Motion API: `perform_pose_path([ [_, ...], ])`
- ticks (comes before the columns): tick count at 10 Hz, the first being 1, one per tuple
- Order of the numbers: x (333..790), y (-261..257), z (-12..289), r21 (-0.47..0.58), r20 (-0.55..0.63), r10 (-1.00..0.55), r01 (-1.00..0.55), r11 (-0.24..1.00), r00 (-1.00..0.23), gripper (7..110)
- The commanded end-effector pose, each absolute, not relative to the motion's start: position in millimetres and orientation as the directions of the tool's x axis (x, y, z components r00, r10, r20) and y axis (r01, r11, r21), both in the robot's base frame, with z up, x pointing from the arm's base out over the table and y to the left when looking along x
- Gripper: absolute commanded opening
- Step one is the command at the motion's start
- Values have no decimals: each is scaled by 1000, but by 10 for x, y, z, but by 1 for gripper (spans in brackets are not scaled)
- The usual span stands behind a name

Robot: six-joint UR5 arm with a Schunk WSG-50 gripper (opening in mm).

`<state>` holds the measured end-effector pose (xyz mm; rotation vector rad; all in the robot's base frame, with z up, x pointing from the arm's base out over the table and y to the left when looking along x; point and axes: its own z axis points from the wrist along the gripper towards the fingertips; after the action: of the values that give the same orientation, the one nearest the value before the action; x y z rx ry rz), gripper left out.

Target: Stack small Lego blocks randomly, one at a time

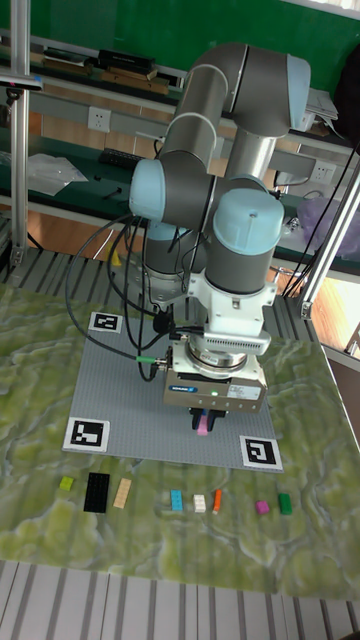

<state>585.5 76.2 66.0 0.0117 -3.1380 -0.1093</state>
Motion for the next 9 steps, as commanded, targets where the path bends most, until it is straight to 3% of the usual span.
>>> perform_pose_path([
  [1,5884,797,673,81,-17,-1,-2,997,-1000,7],
  [3,5849,709,667,45,-4,-24,-24,999,-1000,7],
  [7,5941,809,676,85,-40,-2,-6,996,-999,7],
  [9,5758,768,595,62,-33,6,4,998,-999,7],
])
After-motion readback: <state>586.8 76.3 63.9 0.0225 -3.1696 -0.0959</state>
